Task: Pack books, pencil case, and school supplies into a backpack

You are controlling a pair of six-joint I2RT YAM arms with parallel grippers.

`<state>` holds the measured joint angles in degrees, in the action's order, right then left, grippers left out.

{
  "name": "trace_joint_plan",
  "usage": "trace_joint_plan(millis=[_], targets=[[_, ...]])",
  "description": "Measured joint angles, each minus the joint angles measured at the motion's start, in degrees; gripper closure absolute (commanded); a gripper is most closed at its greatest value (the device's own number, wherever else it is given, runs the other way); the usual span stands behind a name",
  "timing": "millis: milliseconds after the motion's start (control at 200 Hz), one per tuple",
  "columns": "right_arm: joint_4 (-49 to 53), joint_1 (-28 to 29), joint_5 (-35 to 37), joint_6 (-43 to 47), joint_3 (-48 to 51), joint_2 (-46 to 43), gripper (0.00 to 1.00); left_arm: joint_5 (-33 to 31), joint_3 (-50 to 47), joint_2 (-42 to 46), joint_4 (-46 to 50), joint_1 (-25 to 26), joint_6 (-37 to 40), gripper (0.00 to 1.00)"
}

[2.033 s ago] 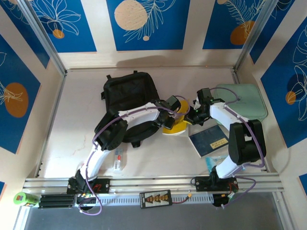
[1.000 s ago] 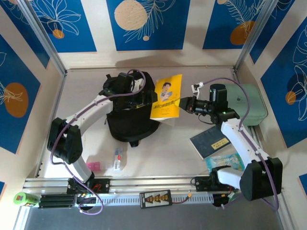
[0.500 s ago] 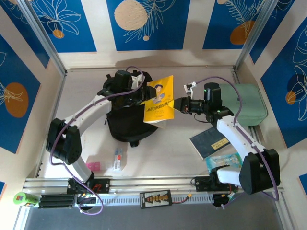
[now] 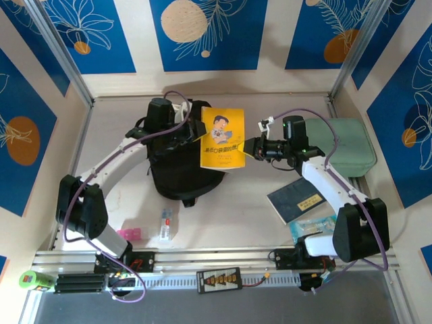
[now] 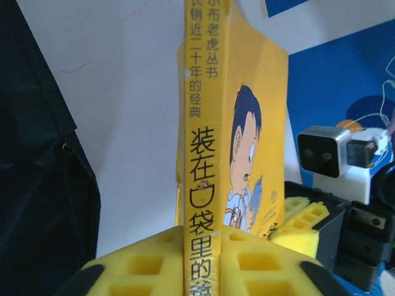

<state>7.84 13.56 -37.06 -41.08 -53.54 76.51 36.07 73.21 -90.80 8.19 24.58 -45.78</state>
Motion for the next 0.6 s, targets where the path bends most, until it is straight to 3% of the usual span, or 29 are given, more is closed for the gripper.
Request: trace_joint_plan(millis=[115,190,425,600], targets=[[0.9,0.2,1.7,-0.1,-0.9,0.2,0.4,-0.1,-0.1,0.0,-0.3,-0.4,-0.5,1.0],[1.7,0.3,4.0,-1.3,-1.0,0.2,0.29,-0.4,-1.9,0.7,-2.2,-1.0,-2.6,1.0],[-7.3,2.4,7.1,-12.9,4.5,0.1,0.09,-7.5,-9.5,3.5,-6.3,-6.8,-12.1,1.0],[-18.1,8.2,9.3,-24.2,7.7,2.3,0.0,-12.4,-12.1,5.7,-11.6,-7.2,-18.8,1.0]])
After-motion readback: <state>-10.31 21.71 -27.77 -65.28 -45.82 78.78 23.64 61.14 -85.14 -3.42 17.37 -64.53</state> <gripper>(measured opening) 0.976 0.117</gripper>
